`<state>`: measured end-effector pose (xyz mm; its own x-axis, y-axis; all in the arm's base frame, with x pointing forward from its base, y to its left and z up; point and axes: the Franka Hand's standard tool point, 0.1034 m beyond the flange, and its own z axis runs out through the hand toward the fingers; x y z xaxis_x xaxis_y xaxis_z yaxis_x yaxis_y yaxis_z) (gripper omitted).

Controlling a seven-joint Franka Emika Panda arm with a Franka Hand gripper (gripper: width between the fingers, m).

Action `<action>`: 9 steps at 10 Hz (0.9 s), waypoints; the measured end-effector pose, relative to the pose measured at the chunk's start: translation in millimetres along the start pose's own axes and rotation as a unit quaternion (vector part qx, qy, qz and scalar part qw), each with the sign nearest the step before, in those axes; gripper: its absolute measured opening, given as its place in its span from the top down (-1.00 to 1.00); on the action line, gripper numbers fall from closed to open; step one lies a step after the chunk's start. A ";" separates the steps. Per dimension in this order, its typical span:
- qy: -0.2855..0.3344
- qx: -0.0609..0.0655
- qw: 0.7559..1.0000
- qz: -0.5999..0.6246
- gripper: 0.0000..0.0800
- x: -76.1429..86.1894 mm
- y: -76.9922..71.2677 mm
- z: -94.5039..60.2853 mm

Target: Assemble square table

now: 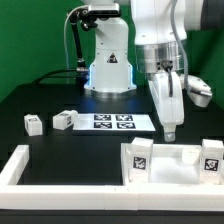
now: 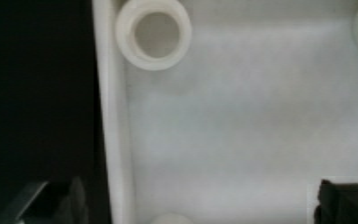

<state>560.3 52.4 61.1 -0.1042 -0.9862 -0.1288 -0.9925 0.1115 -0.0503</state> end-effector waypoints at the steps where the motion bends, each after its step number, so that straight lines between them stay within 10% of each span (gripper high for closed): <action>1: 0.006 -0.005 1.000 -0.003 -0.62 0.5 7.7 9.0; 5: 0.020 -0.031 0.999 -0.007 -0.62 9.3 18.6 45.8; 7: 0.011 -0.067 0.998 -0.004 -0.62 20.4 21.5 47.4; 9: 0.013 -0.064 0.998 -0.007 -0.57 18.4 21.8 49.1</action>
Offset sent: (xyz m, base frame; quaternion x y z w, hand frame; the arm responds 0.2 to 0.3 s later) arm -0.0004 -0.0025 -0.0343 -0.0333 0.0129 -0.0023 0.9994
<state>539.9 42.7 9.0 -0.0899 -0.9905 -0.1040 -0.9938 0.0823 0.0751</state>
